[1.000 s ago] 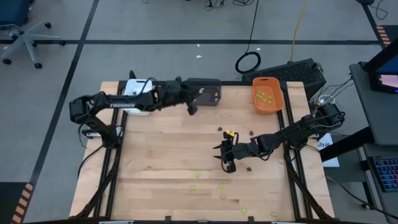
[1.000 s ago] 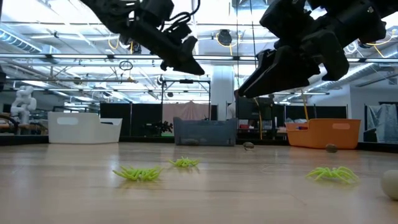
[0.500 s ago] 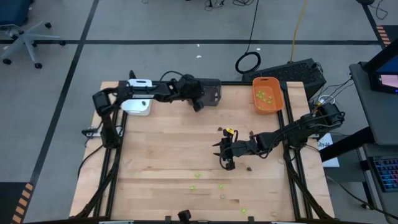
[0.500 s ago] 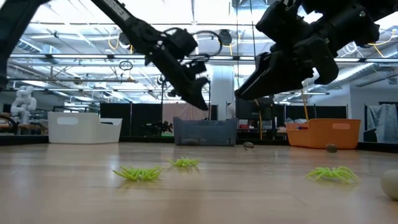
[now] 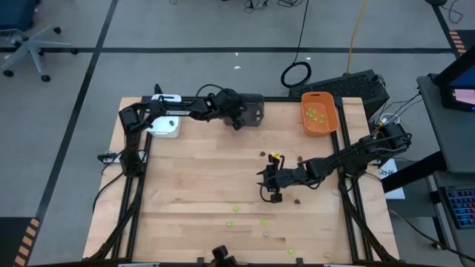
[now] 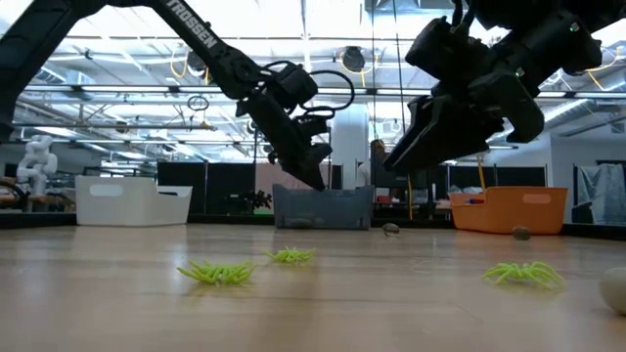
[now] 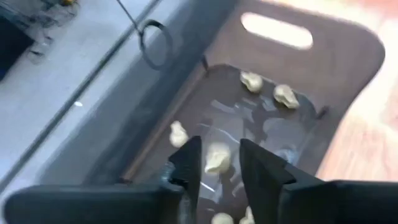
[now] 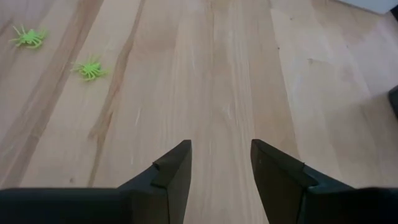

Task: Sort Halloween decoration
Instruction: Put the white toy skull into the black bin, then put the black toy skull into the white bin

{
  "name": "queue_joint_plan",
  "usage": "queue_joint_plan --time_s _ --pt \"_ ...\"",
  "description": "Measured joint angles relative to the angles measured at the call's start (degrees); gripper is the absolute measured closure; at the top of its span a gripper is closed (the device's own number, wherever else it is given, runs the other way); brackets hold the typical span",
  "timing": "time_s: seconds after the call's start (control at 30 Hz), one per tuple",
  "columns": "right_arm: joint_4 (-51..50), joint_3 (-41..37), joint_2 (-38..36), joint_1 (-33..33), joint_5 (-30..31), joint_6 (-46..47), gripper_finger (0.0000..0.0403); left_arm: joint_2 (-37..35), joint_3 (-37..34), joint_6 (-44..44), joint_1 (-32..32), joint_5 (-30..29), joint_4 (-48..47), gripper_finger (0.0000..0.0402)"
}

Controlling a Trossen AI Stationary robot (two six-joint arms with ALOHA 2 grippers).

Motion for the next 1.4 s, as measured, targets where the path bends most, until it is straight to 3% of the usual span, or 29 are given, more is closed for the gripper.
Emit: queue_joint_plan --time_s 0.27,0.4,0.53,0.7,1.0,1.07,1.17,1.4 --pt "-2.27 0.0 0.0 0.66 0.07 4.65 0.025 -4.44 0.0 -0.31 -2.7 -2.5 -4.84 0.0234" --pt "-5.65 0.0 -0.44 2.6 0.0 8.38 0.025 -8.93 -0.29 -3.47 -5.5 -2.67 -12.52 0.0229" --pt "-12.13 0.0 -2.42 4.98 -0.12 13.66 0.025 -13.66 -4.01 -4.61 -10.31 -2.97 -13.85 0.0233" --pt "-21.44 0.05 -6.75 8.84 -1.83 22.1 0.025 -17.27 -8.96 -7.32 -18.25 -4.49 -9.86 0.0241" --pt "-31.88 0.02 -10.05 18.6 -4.54 38.26 0.025 -16.16 -13.87 -12.68 -31.44 -11.23 1.69 0.0242" --pt "-33.5 0.02 -9.75 19.7 -1.3 41.54 0.025 -16.16 -14.79 -13.6 -33.38 -12.37 4.94 0.0242" --pt "-32.56 0.02 -8.86 20.33 9.18 44.01 0.025 -16.32 -15.7 -15.27 -35.81 -14.62 6.93 0.0242" --pt "-19.62 0.02 -1.61 17.02 30.1 33.64 0.025 -16.22 -15.74 -18.92 -40.76 -19.14 6.26 0.0242"
